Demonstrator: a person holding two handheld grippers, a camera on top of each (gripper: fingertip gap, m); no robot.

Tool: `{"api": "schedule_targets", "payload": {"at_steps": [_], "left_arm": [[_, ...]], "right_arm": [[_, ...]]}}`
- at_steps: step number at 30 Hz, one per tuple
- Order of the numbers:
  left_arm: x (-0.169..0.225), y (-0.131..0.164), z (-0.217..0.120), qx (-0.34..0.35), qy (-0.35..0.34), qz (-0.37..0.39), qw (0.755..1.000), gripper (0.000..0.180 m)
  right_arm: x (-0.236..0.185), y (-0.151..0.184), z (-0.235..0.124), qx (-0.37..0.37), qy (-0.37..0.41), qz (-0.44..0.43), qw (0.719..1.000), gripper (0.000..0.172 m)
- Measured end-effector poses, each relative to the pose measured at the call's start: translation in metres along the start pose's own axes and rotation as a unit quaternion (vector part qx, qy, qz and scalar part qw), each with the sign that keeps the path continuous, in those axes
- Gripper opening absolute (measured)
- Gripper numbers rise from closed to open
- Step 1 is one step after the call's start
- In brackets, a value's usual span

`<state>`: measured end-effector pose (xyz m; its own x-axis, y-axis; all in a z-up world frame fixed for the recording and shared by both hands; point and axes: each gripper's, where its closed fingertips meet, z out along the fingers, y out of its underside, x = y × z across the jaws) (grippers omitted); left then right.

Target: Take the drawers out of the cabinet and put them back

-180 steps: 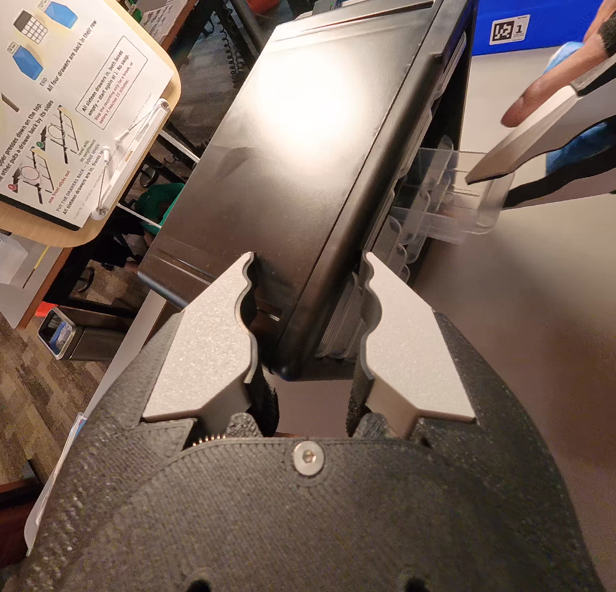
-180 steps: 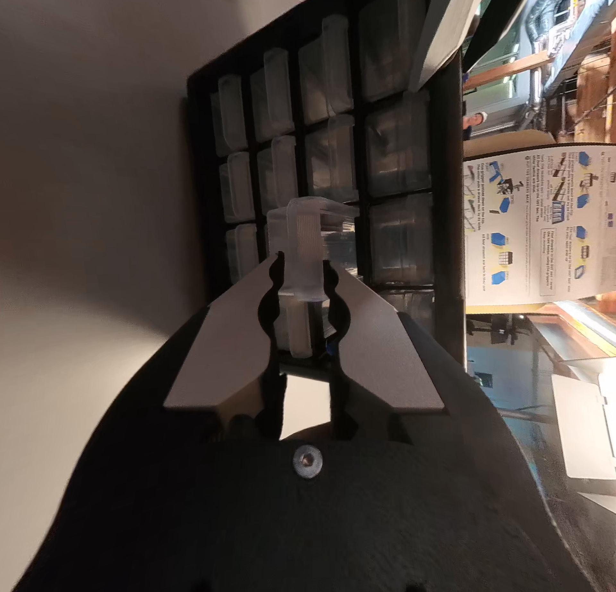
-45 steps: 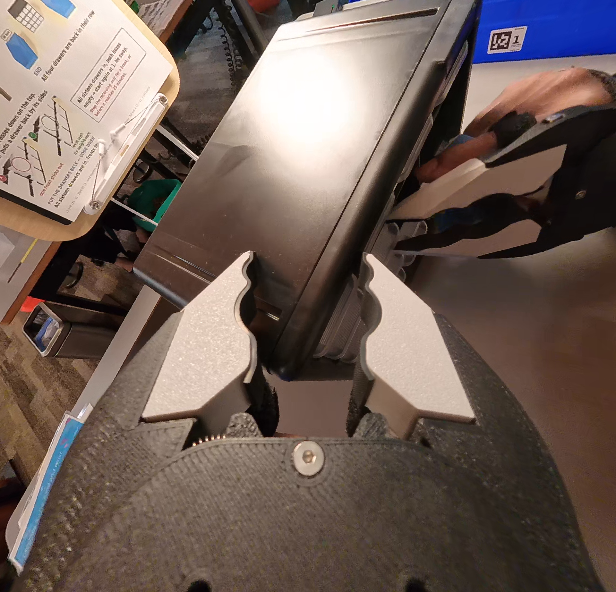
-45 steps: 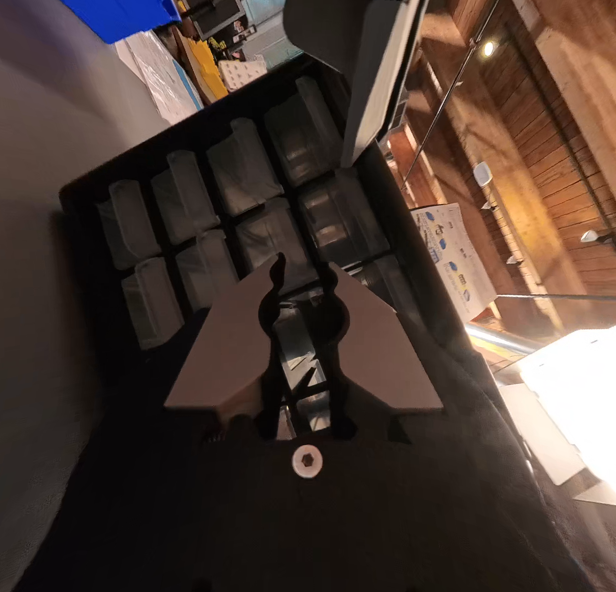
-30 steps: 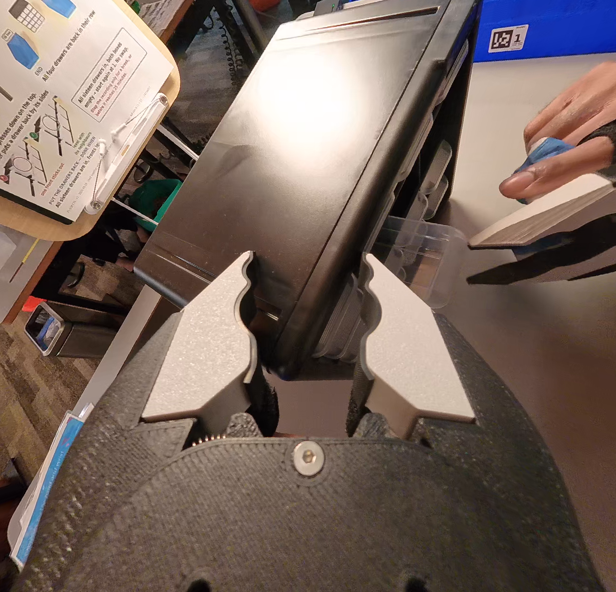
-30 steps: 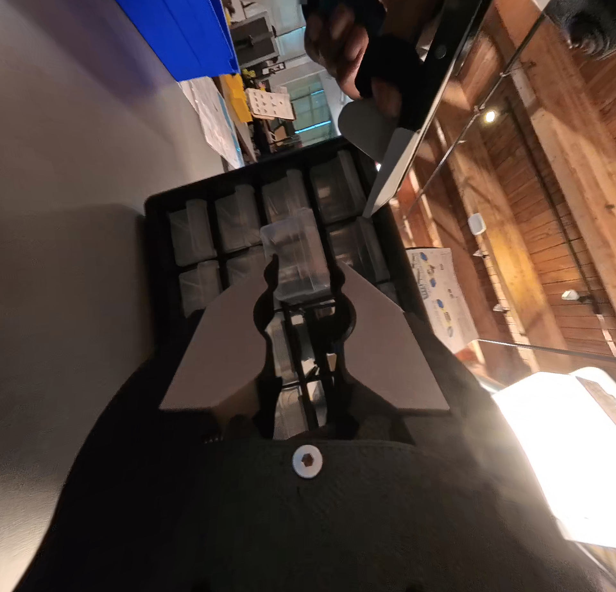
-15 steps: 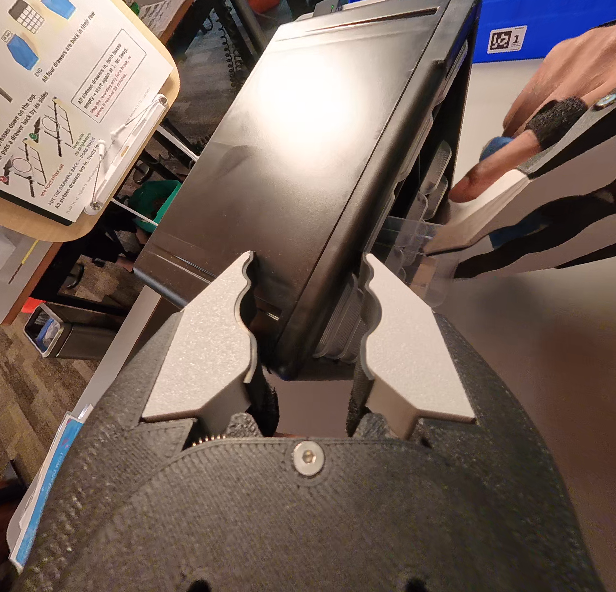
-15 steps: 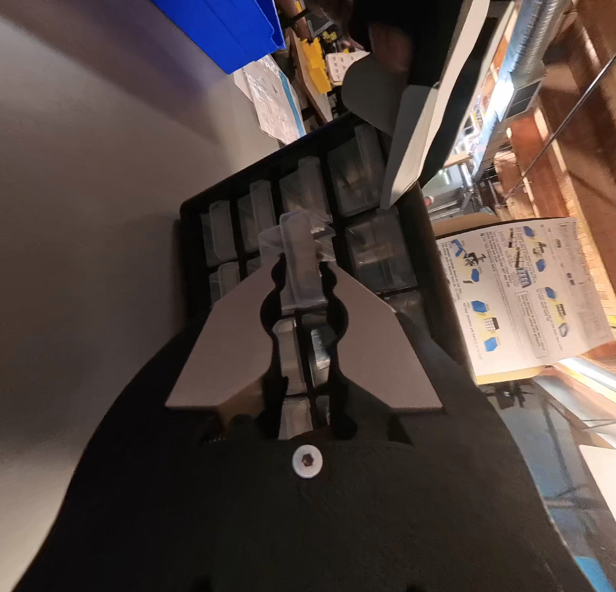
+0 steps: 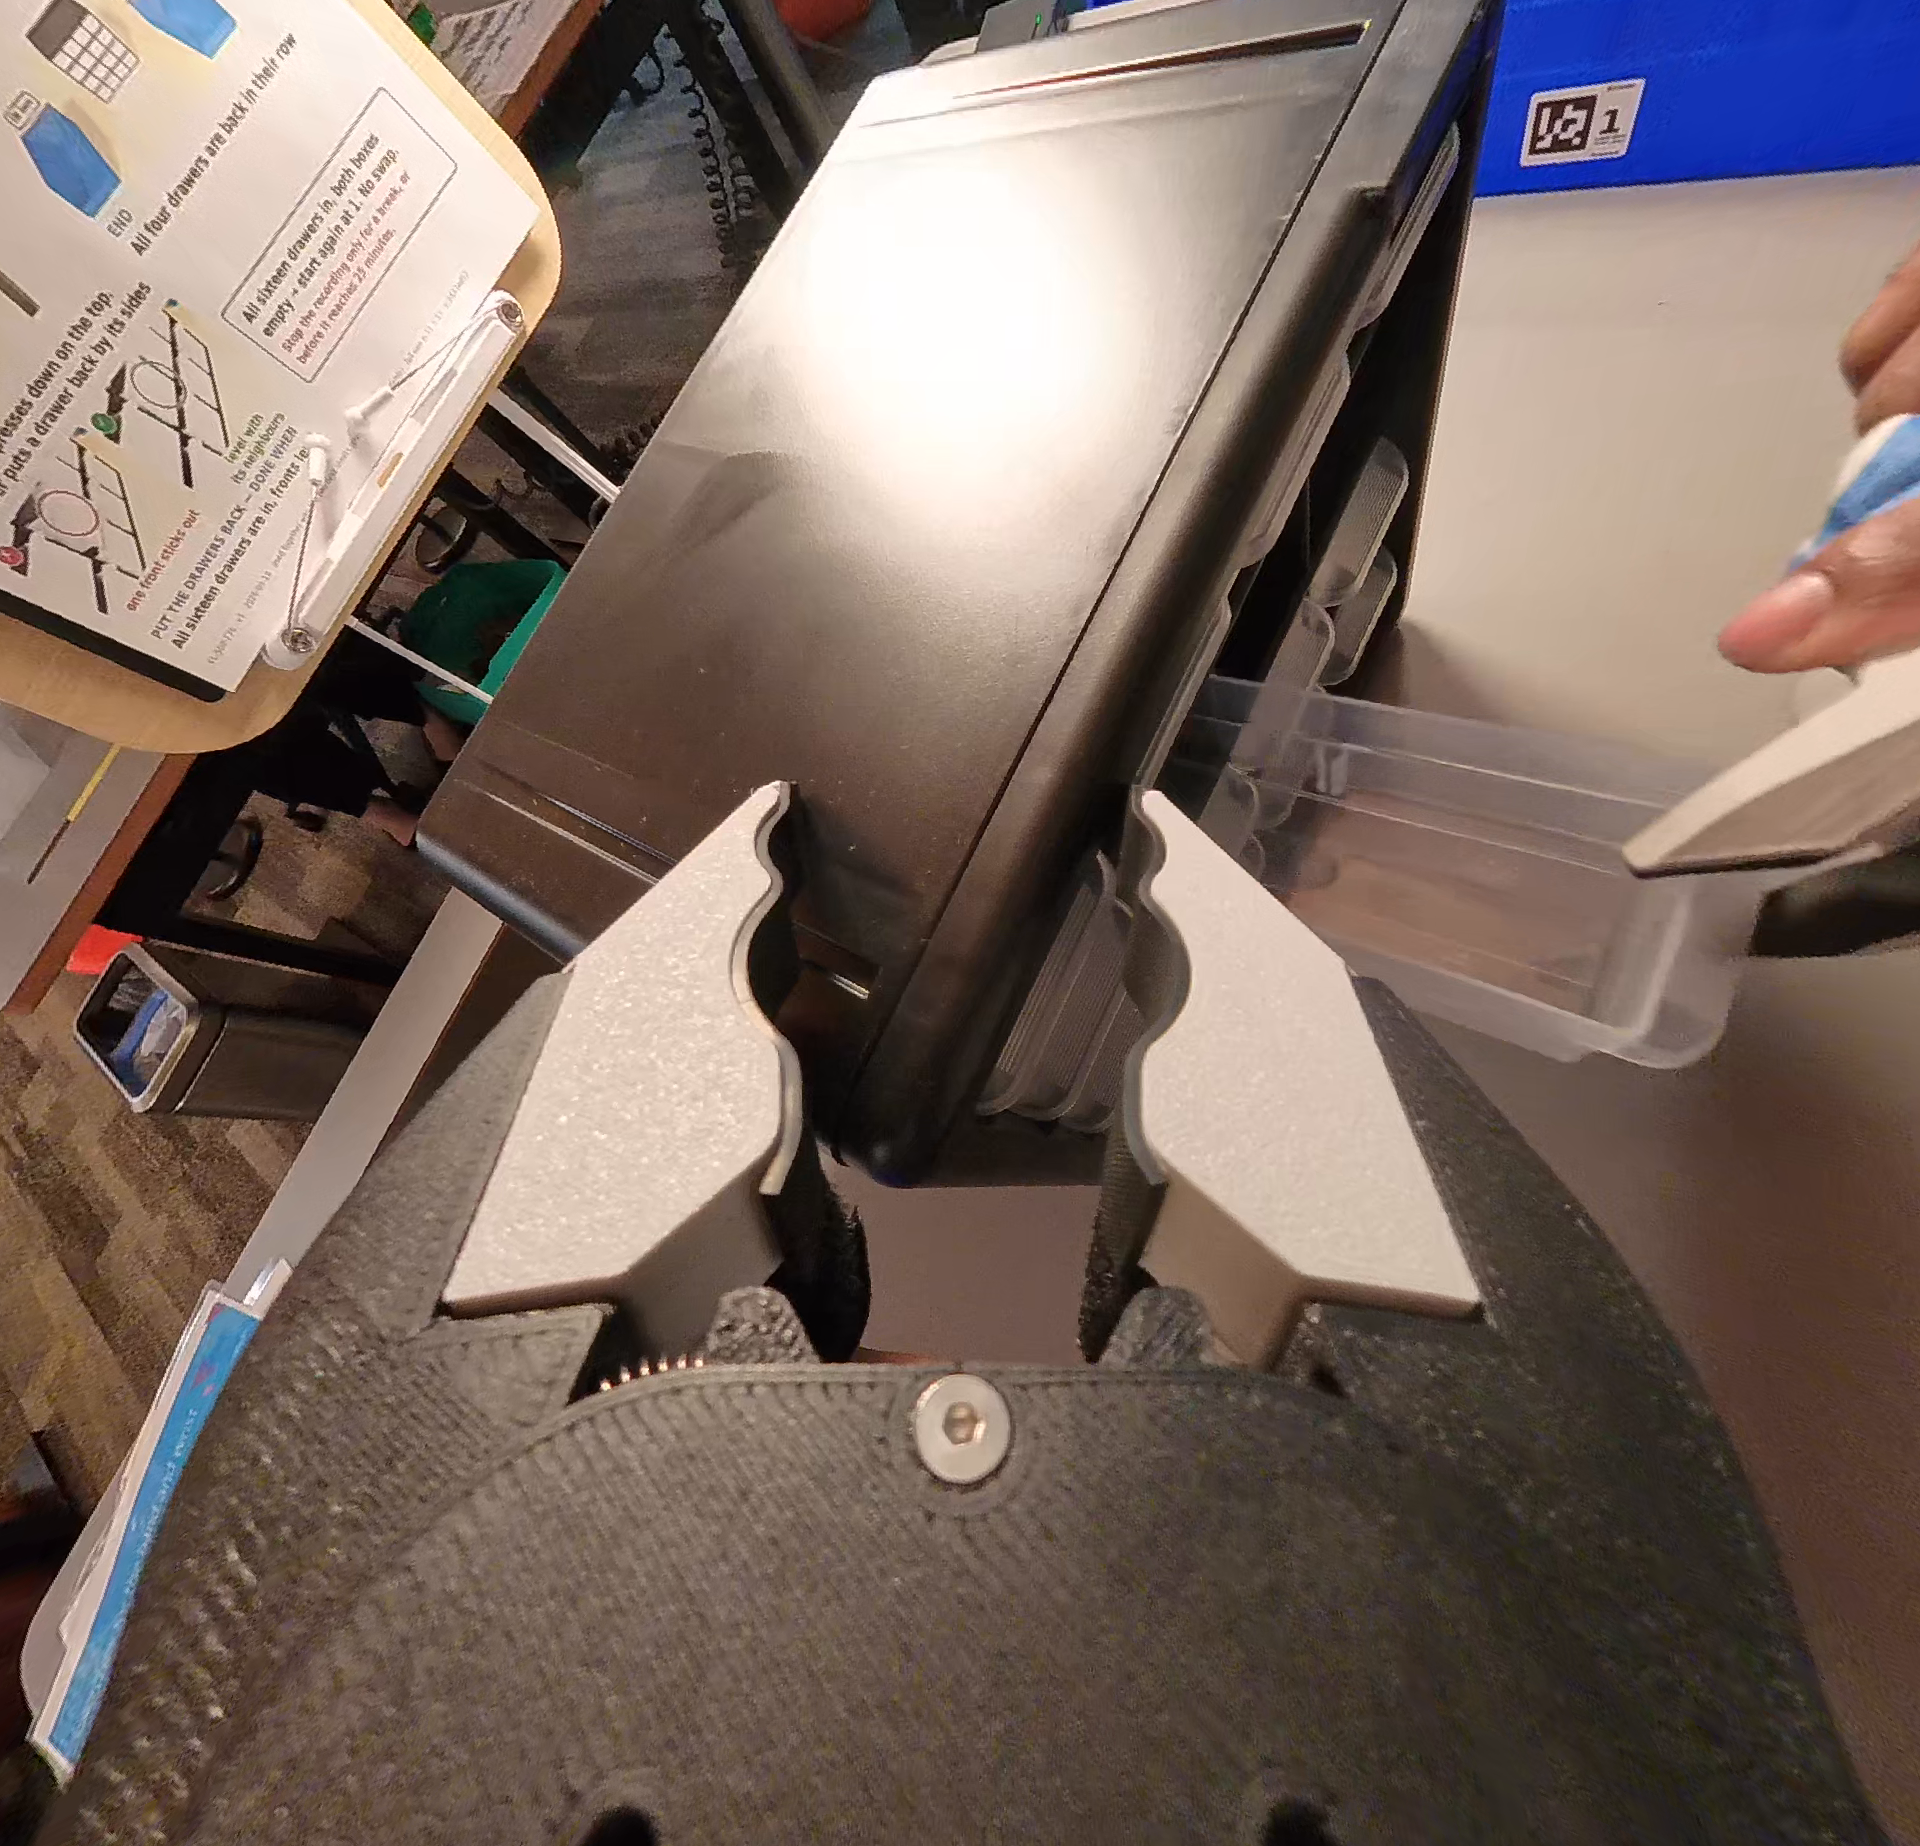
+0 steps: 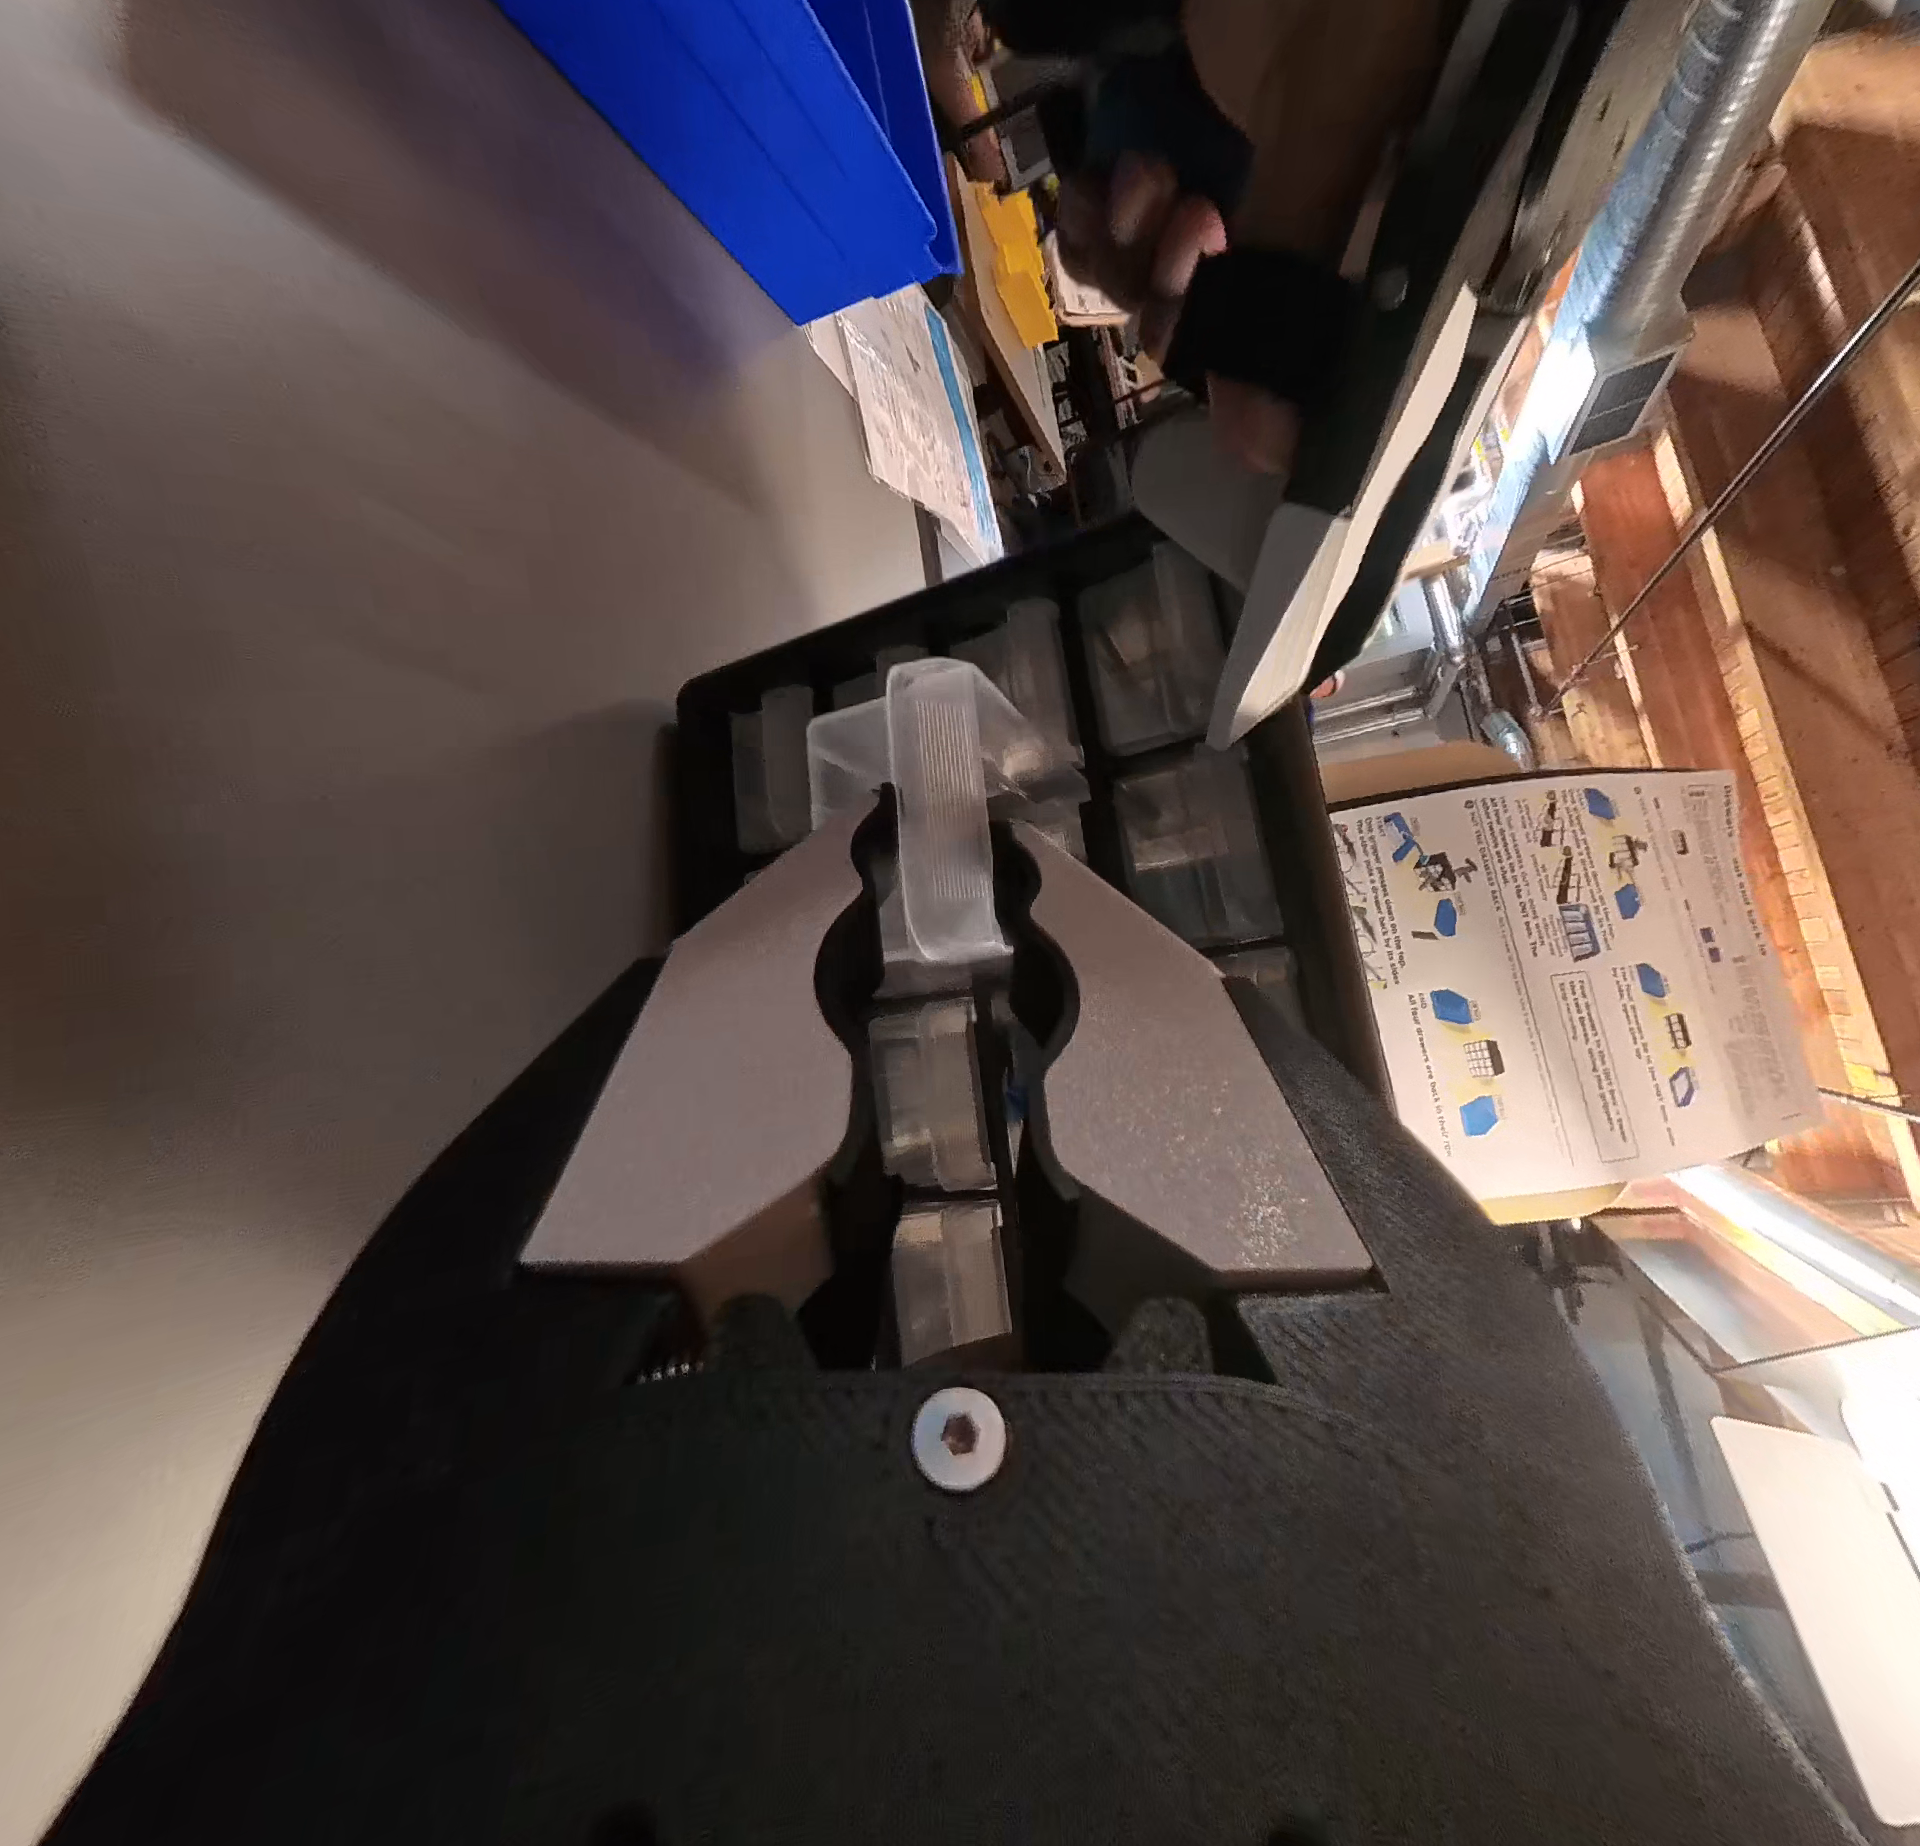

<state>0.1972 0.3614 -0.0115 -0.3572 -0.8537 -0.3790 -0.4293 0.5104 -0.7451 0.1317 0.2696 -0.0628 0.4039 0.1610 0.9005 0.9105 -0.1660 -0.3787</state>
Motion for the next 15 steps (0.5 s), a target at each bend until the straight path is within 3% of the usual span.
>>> {"api": "schedule_targets", "payload": {"at_steps": [1,9,15], "left_arm": [[0.0,0.0,0.0,0.0,0.0,0.0,1.0,0.061],[0.0,0.0,0.0,0.0,-0.001,0.0,1.0,0.061],[0.0,0.0,0.0,-0.001,-0.001,0.0,1.0,0.061]], "right_arm": [[-0.002,-0.003,-0.002,0.001,0.001,-0.005,1.0,0.018],[-0.002,-0.025,-0.026,0.033,0.033,-0.026,0.999,0.016],[0.017,-0.027,-0.038,0.054,0.04,0.028,0.997,0.014]]}}
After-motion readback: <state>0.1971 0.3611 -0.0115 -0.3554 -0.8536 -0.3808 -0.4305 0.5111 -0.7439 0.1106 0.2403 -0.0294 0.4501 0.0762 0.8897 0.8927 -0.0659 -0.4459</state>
